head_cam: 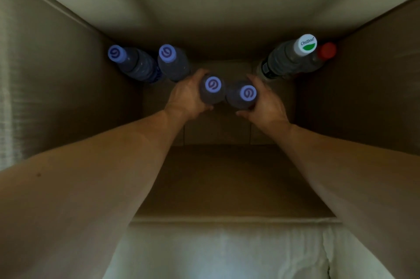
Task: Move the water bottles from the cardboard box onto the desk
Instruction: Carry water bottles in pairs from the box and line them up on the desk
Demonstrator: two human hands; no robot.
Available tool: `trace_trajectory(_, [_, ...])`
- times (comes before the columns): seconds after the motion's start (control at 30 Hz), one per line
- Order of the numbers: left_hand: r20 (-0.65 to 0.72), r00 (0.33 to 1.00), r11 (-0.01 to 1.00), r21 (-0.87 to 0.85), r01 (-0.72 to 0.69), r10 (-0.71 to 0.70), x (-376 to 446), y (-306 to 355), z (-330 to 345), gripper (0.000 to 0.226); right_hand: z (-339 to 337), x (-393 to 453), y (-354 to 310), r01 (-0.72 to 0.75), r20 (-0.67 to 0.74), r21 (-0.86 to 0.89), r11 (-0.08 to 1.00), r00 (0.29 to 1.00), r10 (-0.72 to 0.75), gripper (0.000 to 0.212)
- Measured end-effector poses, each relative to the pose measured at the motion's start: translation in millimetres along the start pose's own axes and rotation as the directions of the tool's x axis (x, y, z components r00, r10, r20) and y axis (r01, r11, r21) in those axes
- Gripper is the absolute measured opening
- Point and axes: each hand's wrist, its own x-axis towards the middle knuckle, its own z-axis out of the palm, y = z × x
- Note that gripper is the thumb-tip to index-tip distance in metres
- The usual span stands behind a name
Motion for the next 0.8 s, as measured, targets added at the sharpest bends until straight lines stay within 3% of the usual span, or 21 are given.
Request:
trace_trajectory(0.17, [0.012, 0.999, 0.997, -0.060, 0.042, -0.041, 12.5, -3.0, 6.4, 0.079, 0.8, 12.1, 8.1, -0.023, 0.012, 0.125, 0.992, 1.000, 0.022, 0.082])
trace_trajectory(0.33, [0.110, 0.988, 0.936, -0.323, 0.142, -0.113, 4.5, -1.2, -8.1, 0.080, -12.8, 7.6, 9.3, -0.108, 0.171, 0.311, 0.944, 0.984, 0.056, 0.082])
trace_trajectory(0.57, [0.218, 0.961, 0.705, -0.655, 0.272, -0.169, -63.3, 32.6, -59.8, 0.059, -58.2, -59.1, -28.8, -0.337, 0.377, 0.626, 0.703, 0.920, 0.105, 0.039])
trace_trajectory(0.8, [0.264, 0.955, 0.439, -0.848, 0.297, -0.136, -136.2, 119.3, -145.2, 0.029, -158.4, -125.7, -113.8, -0.335, 0.433, 0.758, 0.559, 0.900, -0.047, 0.053])
